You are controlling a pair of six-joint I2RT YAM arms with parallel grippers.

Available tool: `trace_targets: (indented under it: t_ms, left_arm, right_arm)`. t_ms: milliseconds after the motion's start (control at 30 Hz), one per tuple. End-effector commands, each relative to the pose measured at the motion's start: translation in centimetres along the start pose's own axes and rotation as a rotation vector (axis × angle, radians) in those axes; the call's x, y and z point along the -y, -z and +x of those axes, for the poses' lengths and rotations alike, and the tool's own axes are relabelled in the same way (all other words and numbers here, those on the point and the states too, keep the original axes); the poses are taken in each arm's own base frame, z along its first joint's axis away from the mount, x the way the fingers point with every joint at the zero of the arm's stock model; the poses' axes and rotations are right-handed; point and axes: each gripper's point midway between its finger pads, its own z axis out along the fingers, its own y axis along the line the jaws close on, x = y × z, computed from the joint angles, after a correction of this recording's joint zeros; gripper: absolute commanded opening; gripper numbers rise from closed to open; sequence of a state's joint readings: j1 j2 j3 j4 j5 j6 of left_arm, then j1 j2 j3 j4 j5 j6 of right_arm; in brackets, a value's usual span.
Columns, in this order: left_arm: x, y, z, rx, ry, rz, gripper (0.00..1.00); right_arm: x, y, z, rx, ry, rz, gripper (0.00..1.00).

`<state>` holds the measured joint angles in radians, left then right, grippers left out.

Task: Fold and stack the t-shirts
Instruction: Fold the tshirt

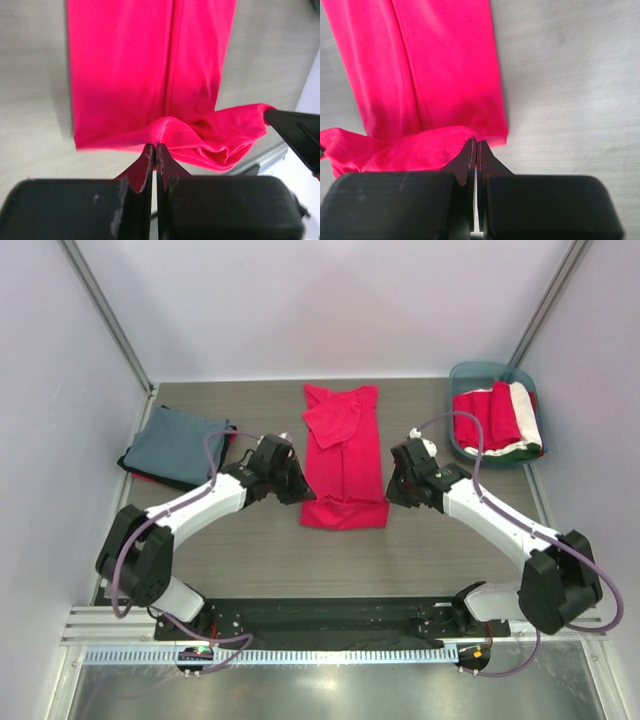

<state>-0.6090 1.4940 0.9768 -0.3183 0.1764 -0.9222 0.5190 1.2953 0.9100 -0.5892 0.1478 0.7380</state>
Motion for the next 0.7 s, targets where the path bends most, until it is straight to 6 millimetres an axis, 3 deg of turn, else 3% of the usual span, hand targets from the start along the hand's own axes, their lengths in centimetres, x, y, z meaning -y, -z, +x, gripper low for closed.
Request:
trace_targets:
  t_ms: [0,200,300,400,667]
  left_arm:
    - [1.1,-0.6,-3.2,0.038,-0.021,0.019,0.00]
    - [0.0,-3.6,-6.4,0.068,0.005,-0.039,0.00]
    - [-0.2,-4.4,-8.7,0.124,-0.002,-0.082,0.00]
    - [-0.4,-5.4,-9.6,0.120,0.012,-0.088,0.00]
    - [-1.1,-6.1,-12.1,0.143,0.049,-0.086,0.00]
  right_arm:
    - [-1.2,-0.4,-4.1,0.056,0.043,-0.021,0.01]
    - [-1.6,-3.2,-8.2,0.066,0.047,0.009,0.01]
    - [-2.8,-4.5,-9.5,0.051,0.058,-0.023,0.01]
    - [-4.0,-4.9,-11.0,0.063,0.057,-0.049,0.01]
    - [-5.6,-6.7,-13.4,0.060,0.058,-0.076,0.01]
